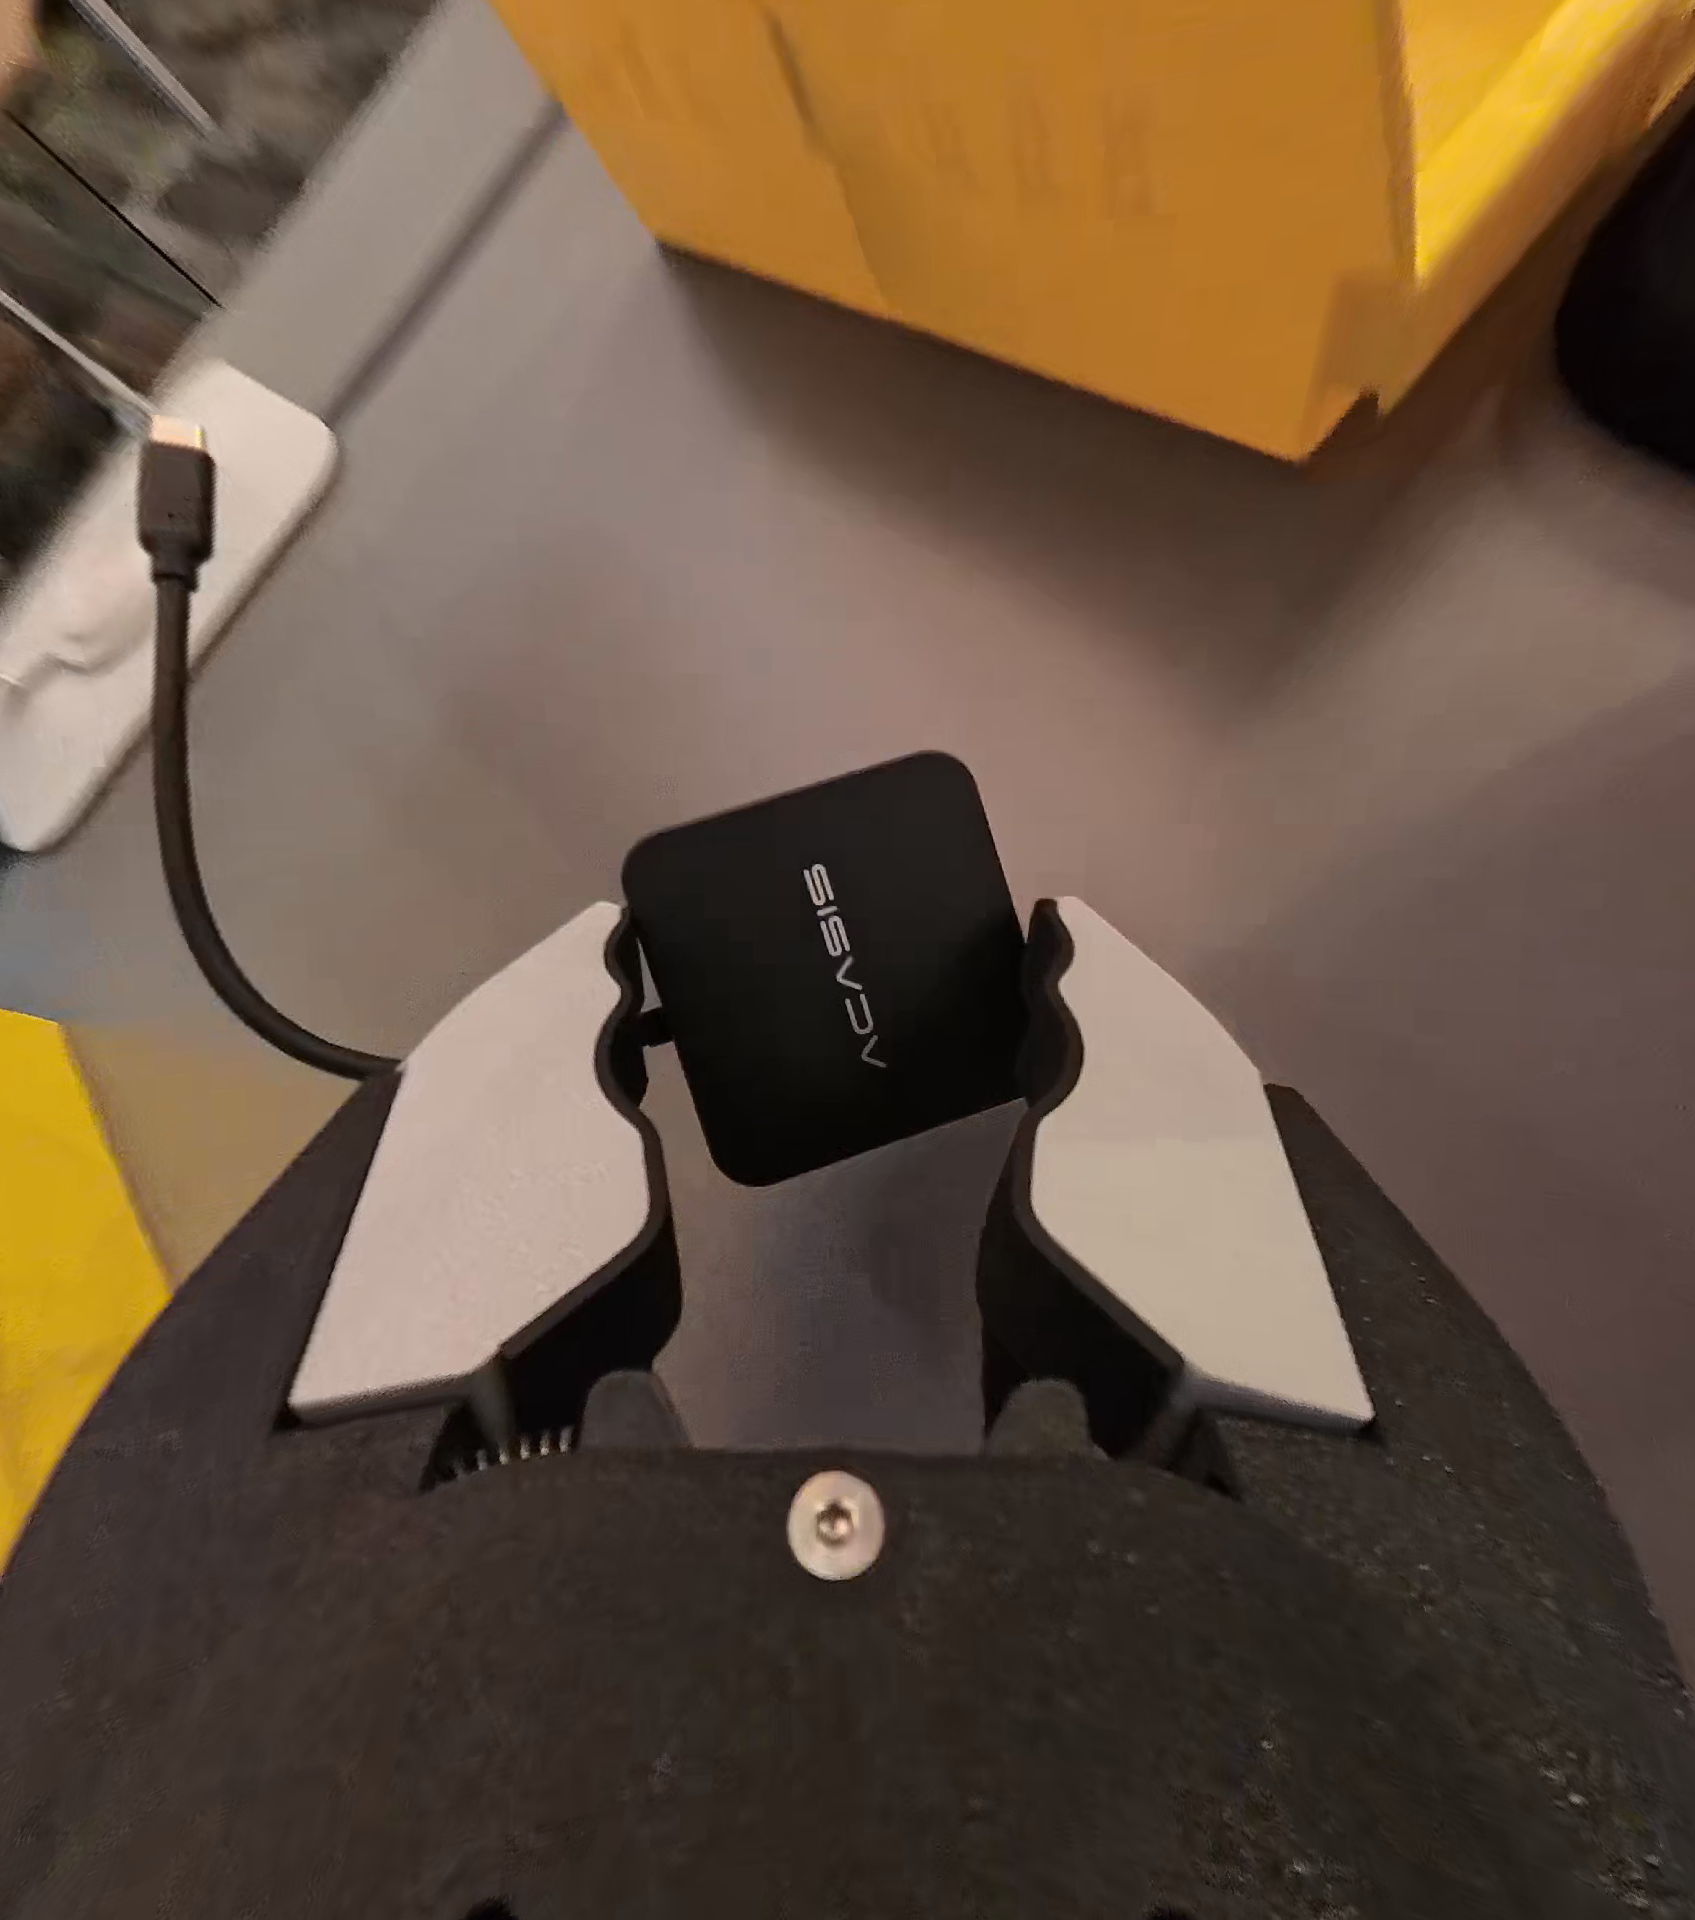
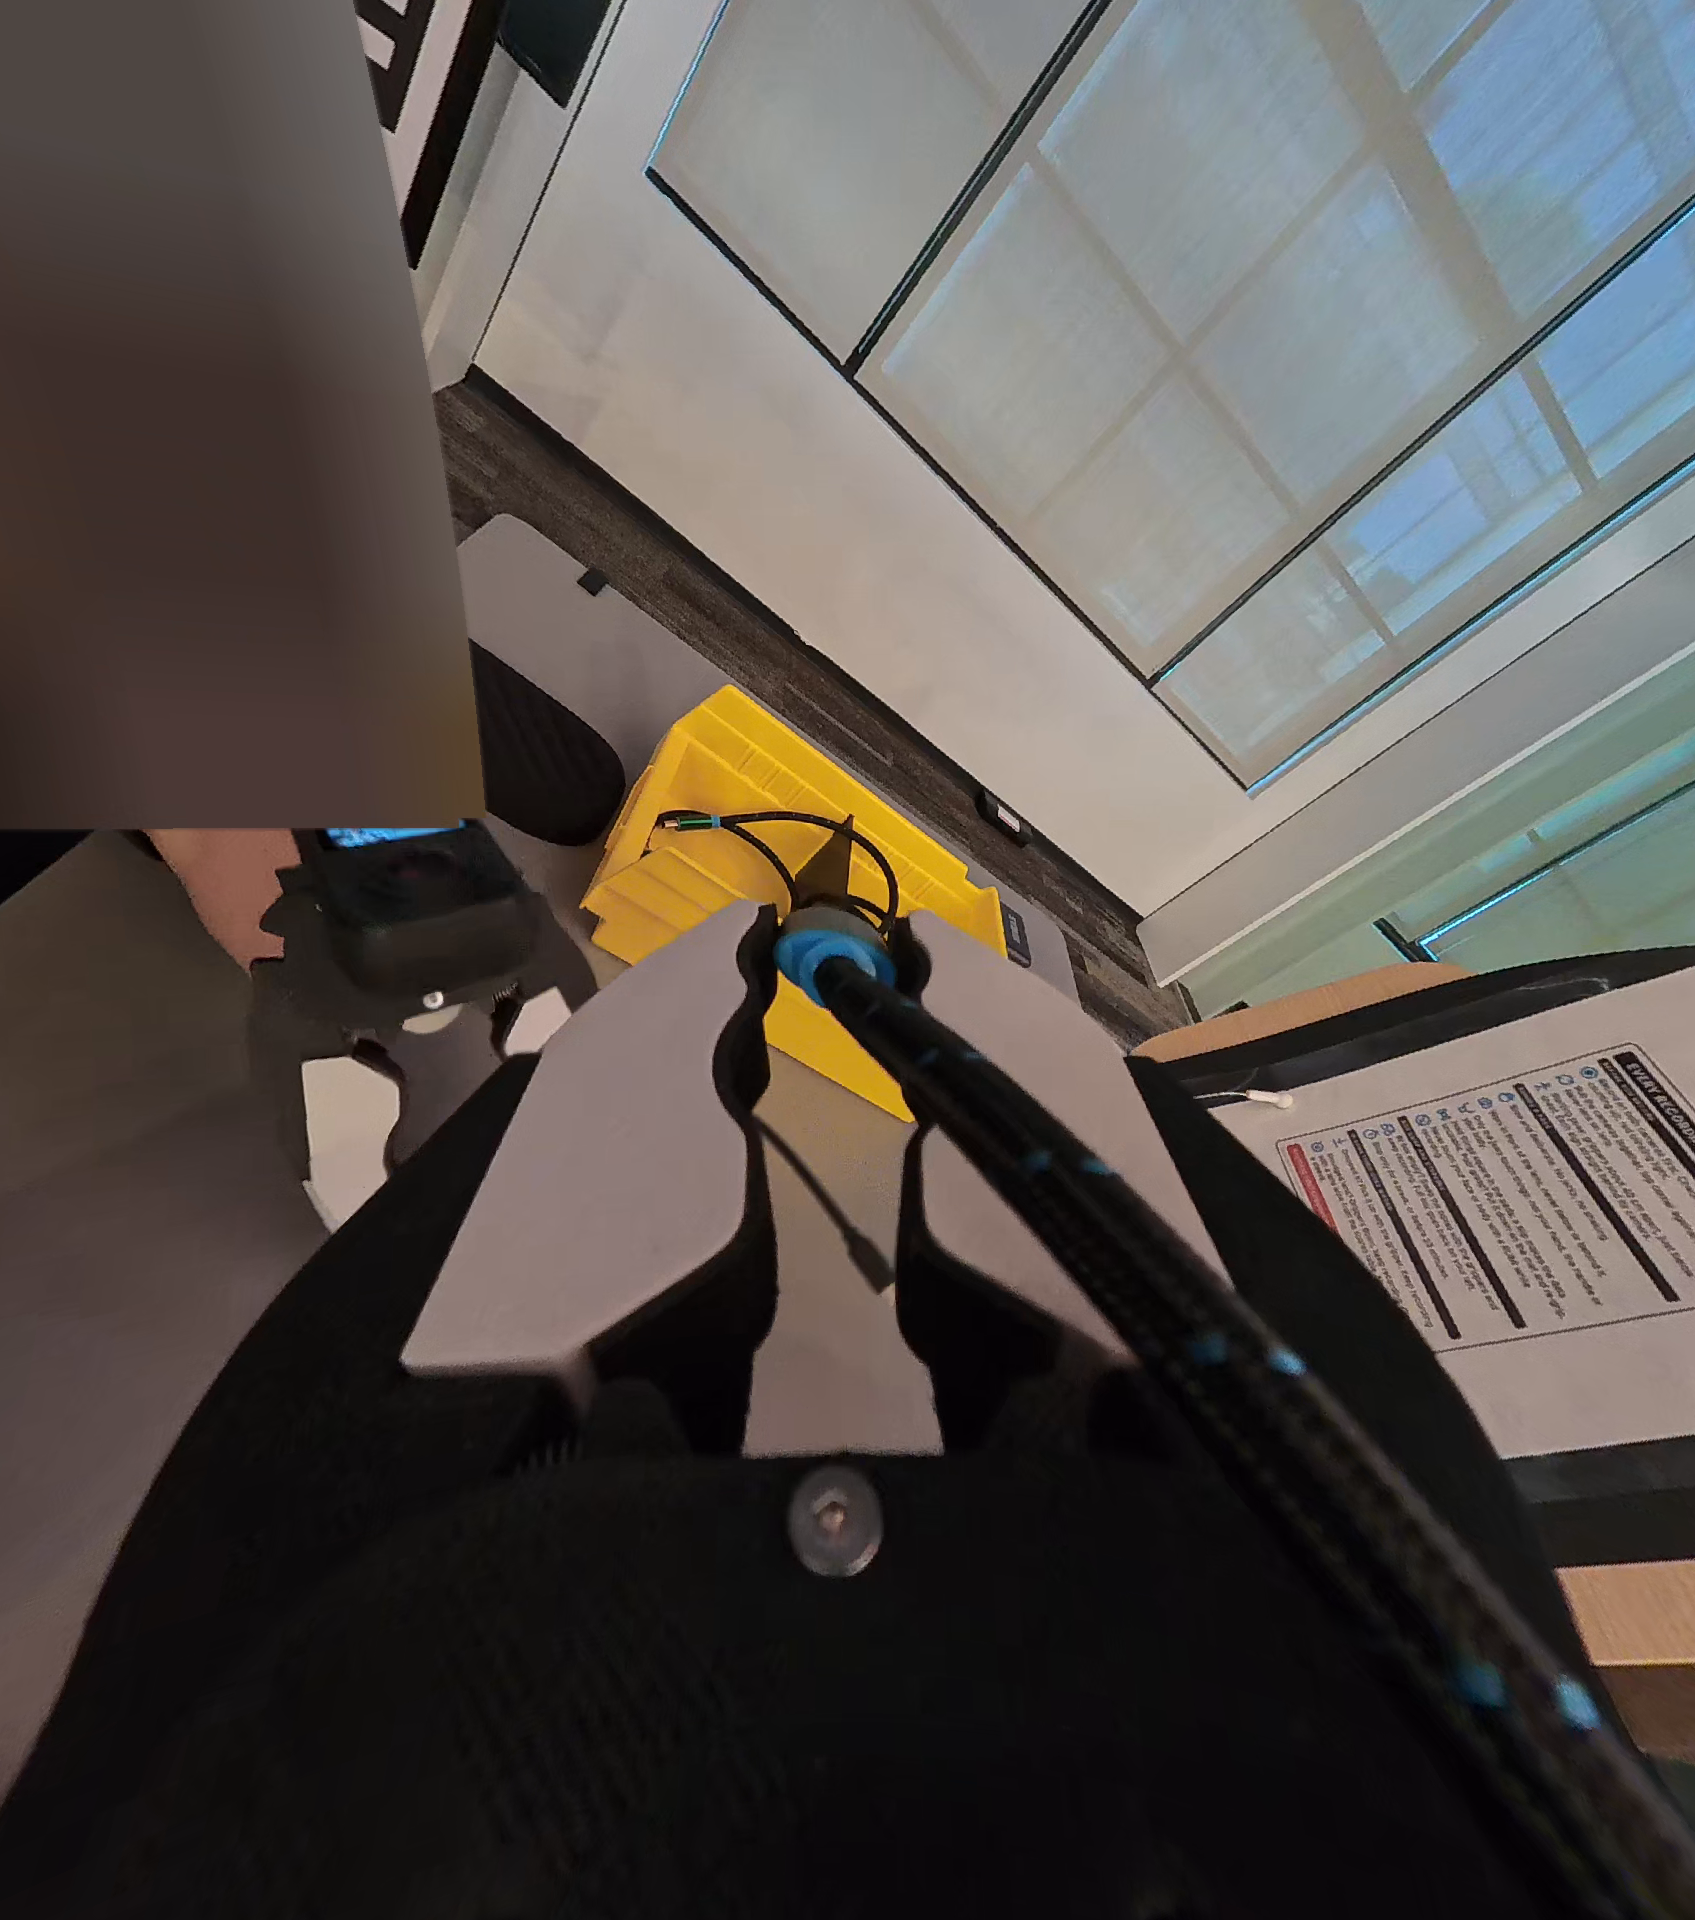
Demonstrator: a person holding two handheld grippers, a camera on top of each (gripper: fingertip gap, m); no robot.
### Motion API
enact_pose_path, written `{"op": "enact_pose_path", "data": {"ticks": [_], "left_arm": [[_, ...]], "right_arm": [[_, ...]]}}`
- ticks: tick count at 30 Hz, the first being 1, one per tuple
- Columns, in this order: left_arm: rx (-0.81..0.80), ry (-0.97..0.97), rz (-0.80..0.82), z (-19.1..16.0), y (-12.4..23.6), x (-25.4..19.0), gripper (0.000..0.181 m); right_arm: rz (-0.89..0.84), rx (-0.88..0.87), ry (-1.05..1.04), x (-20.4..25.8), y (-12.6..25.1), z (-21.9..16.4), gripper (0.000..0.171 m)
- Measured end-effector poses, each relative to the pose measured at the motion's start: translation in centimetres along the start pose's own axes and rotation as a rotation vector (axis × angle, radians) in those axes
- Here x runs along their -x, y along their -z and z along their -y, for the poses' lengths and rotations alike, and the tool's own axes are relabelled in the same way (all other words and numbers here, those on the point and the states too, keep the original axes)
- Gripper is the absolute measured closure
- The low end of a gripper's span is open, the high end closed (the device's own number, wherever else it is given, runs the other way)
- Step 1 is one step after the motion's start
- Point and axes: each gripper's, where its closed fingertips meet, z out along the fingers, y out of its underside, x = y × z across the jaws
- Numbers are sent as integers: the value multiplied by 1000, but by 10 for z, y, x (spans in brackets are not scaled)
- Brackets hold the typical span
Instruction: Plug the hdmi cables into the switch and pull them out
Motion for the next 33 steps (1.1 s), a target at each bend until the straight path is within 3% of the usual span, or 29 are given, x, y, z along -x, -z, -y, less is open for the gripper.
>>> {"op": "enact_pose_path", "data": {"ticks": [5, 10, 12, 17, 22, 25, 29, 33], "left_arm": [[183, 143, -196, -34, -14, -20, 111], [206, 329, -427, -34, -11, -30, 111], [210, 316, -492, -33, -7, -30, 124], [297, 179, -613, -41, 6, -32, 119], [351, -222, -675, -44, 17, -33, 99], [340, -423, -709, -39, 14, -33, 106], [417, -513, -827, -39, 10, -33, 115], [509, -575, -934, -49, 9, -30, 103]], "right_arm": [[-2, 13, -2, -1, -1, -4, 149], [-6, 38, 3, -2, -1, -9, 149], [-8, 40, 4, -3, 1, -10, 149], [-32, 22, 13, -7, 10, -6, 149], [-67, 0, 27, -13, 24, 0, 149], [-71, -15, 46, -12, 32, 5, 149], [-64, -23, 53, -8, 37, 11, 149], [-64, -21, 67, -7, 38, 14, 149]]}}
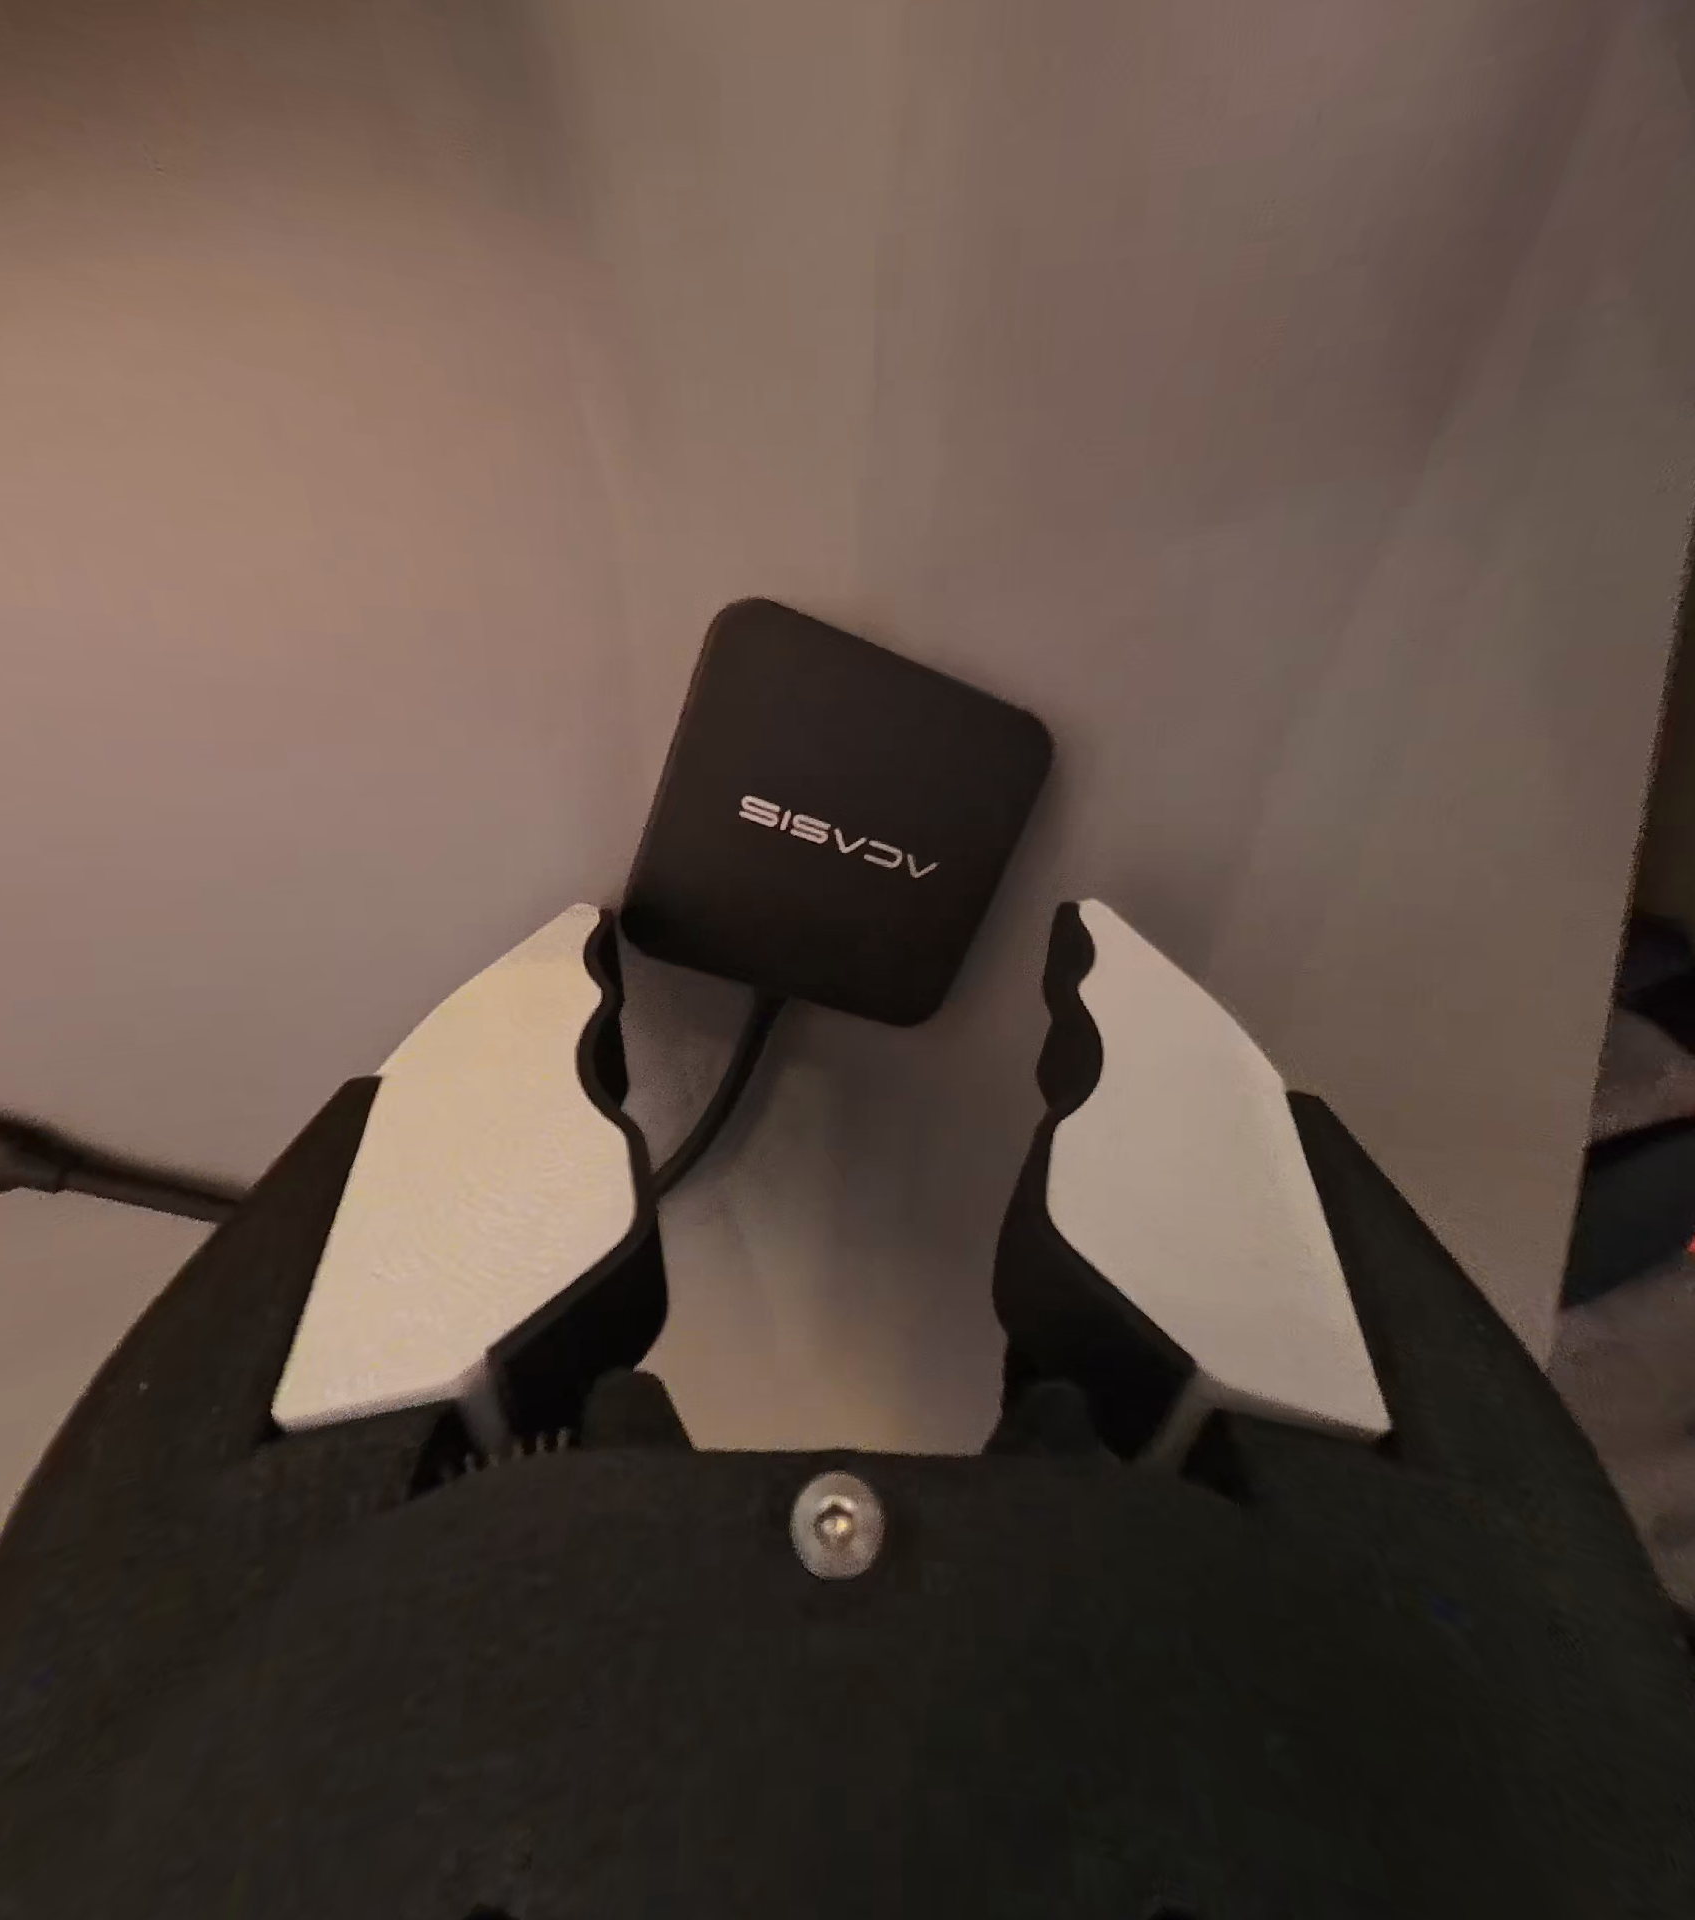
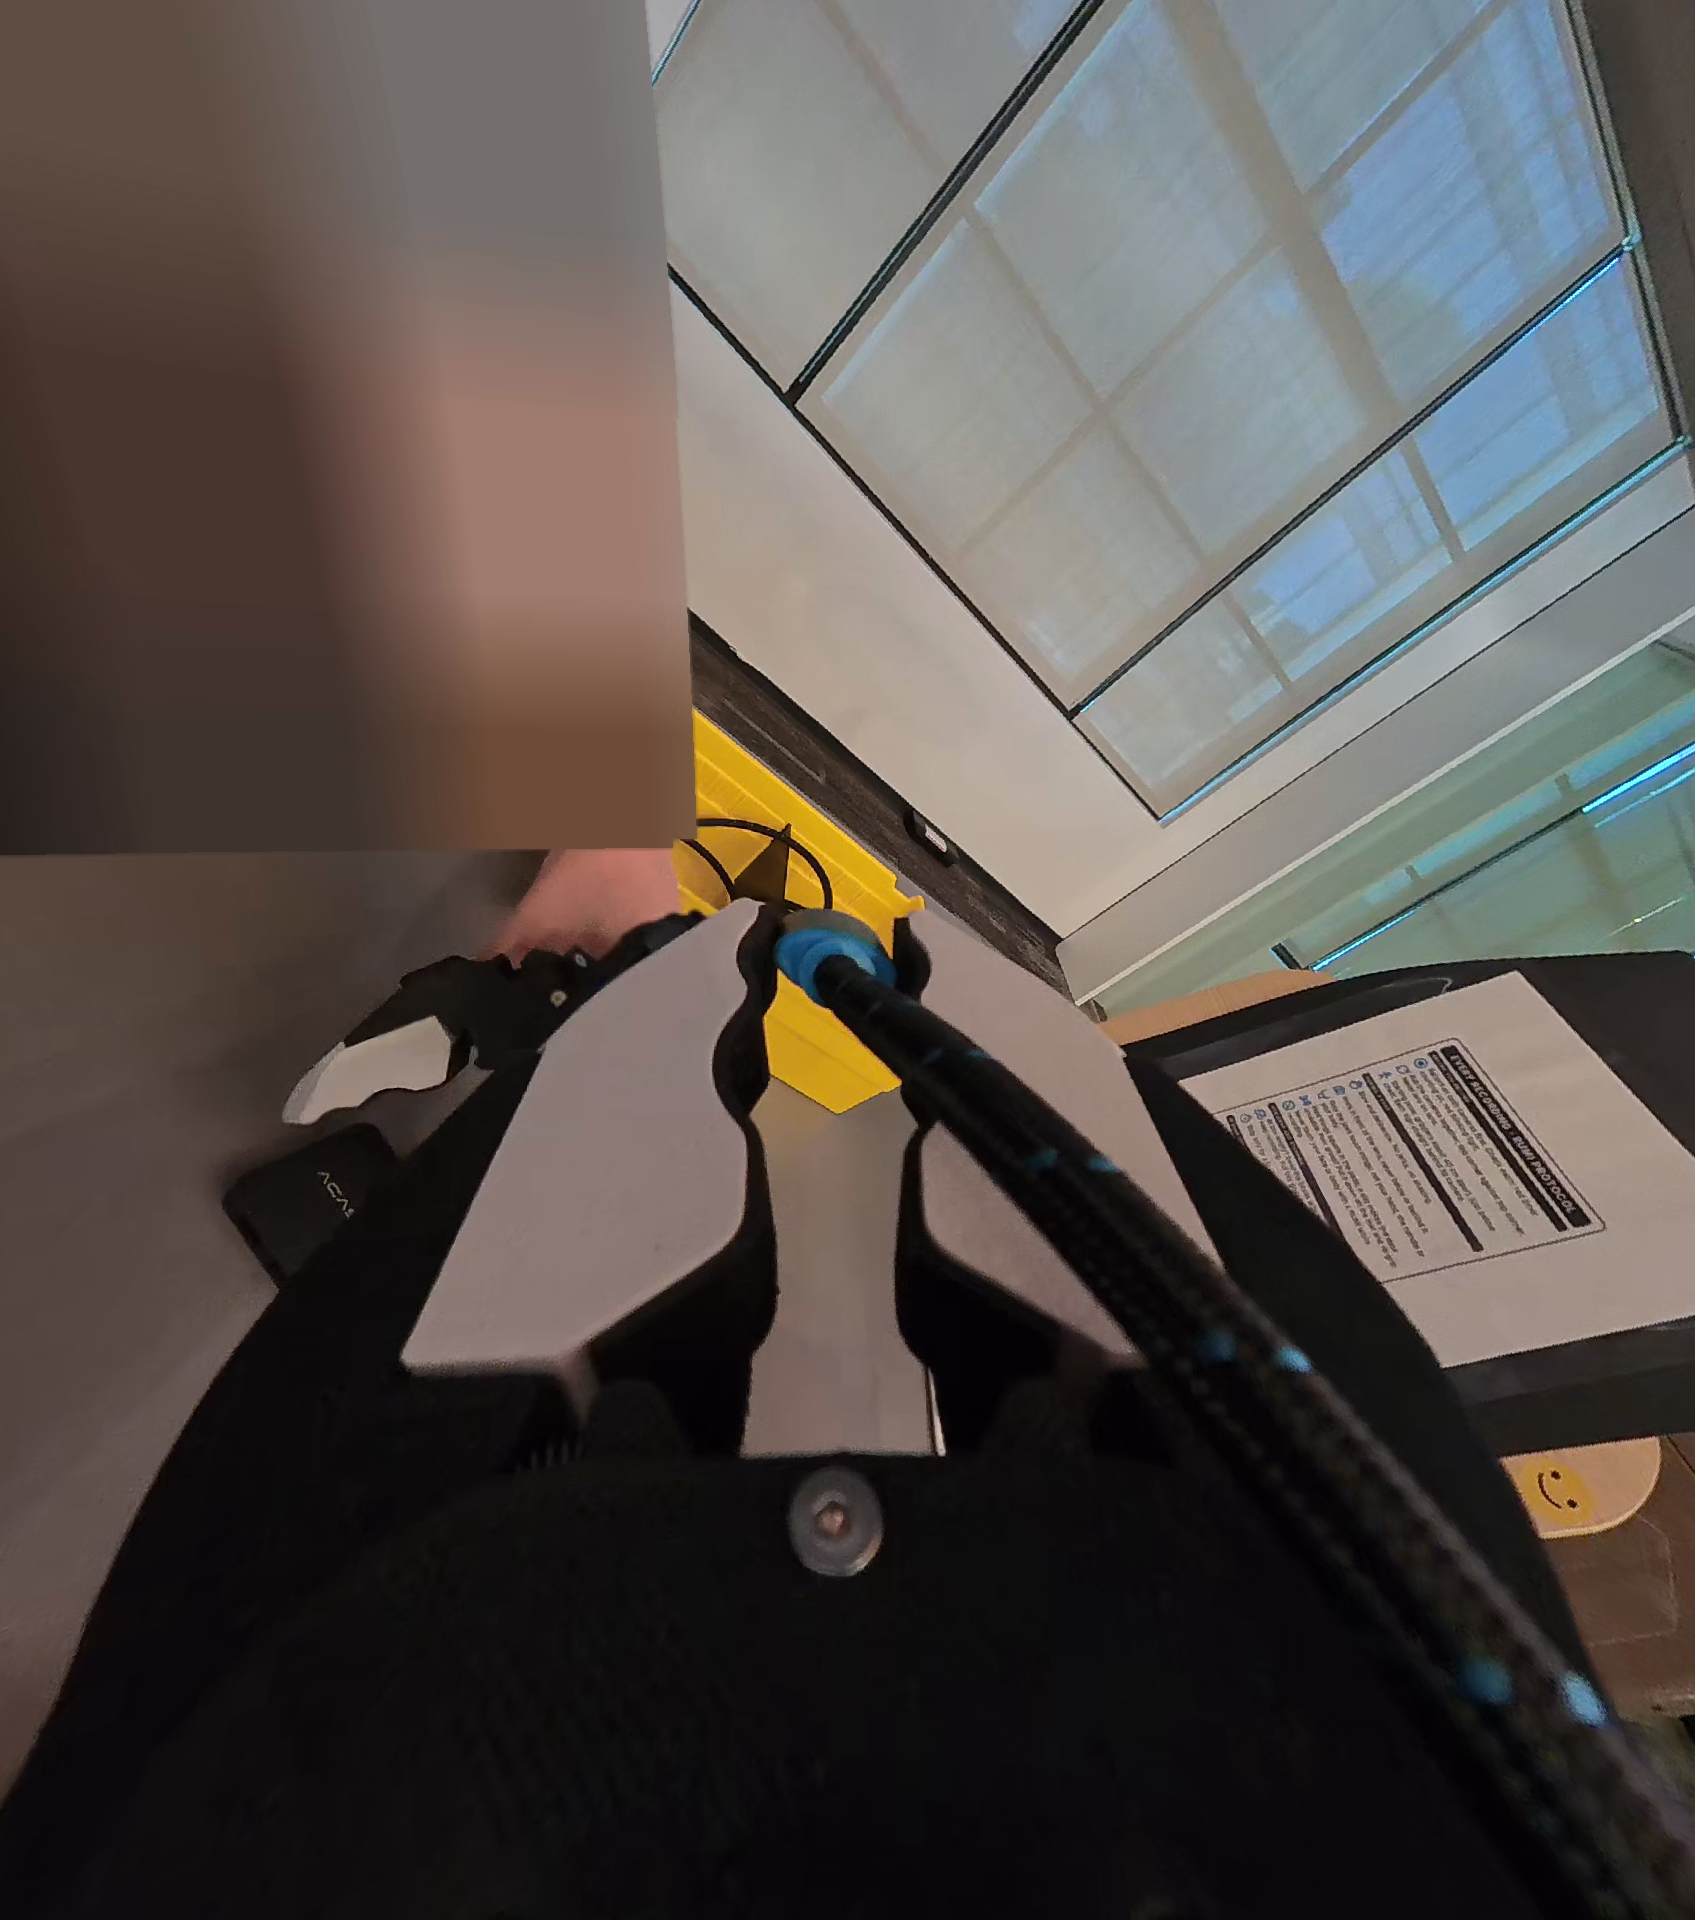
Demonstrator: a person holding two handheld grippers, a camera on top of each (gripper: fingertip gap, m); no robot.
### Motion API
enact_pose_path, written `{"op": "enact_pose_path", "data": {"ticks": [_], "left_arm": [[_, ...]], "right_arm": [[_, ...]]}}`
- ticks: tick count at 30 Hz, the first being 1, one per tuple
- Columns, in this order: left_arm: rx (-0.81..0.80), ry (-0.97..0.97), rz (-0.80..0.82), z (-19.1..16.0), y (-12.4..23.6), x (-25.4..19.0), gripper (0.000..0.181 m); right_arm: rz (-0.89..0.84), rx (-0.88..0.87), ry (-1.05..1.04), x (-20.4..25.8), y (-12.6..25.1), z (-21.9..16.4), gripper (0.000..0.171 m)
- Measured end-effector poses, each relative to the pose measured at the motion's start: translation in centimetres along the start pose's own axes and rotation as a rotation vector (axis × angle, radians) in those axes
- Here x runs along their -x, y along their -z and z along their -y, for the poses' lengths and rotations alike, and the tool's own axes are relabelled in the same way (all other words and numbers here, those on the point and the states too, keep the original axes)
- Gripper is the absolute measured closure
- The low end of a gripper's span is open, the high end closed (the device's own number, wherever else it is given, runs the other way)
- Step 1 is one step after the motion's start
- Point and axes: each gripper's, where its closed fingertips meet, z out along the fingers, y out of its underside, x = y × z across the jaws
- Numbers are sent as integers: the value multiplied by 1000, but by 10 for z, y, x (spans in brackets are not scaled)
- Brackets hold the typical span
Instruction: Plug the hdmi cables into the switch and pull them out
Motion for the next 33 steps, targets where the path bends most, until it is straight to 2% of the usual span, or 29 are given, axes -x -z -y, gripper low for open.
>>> {"op": "enact_pose_path", "data": {"ticks": [1, 2, 8, 13, 23, 27, 29, 33], "left_arm": [[14, -22, 20, -1, -3, 4, 112], [9, -48, 32, 1, -4, 6, 108], [58, -214, 136, 1, -10, 10, 111], [49, -237, 131, 0, -10, 9, 109], [149, -250, 138, -1, -11, 10, 112], [148, -198, 157, -2, -11, 11, 115], [151, -166, 249, -4, -6, 19, 115], [131, -177, 554, -8, 14, 43, 115]], "right_arm": [[-1, 0, 2, 0, 0, 0, 149], [-3, 1, 3, 0, 1, 0, 149], [-28, 4, 1, -5, 8, -1, 150], [-37, 19, -3, -7, 9, -5, 150], [-18, 71, -23, -7, 1, -21, 149], [-16, 82, -29, -7, 0, -25, 149], [-18, 85, -24, -7, 2, -26, 149], [-30, 66, -18, -8, 6, -22, 150]]}}
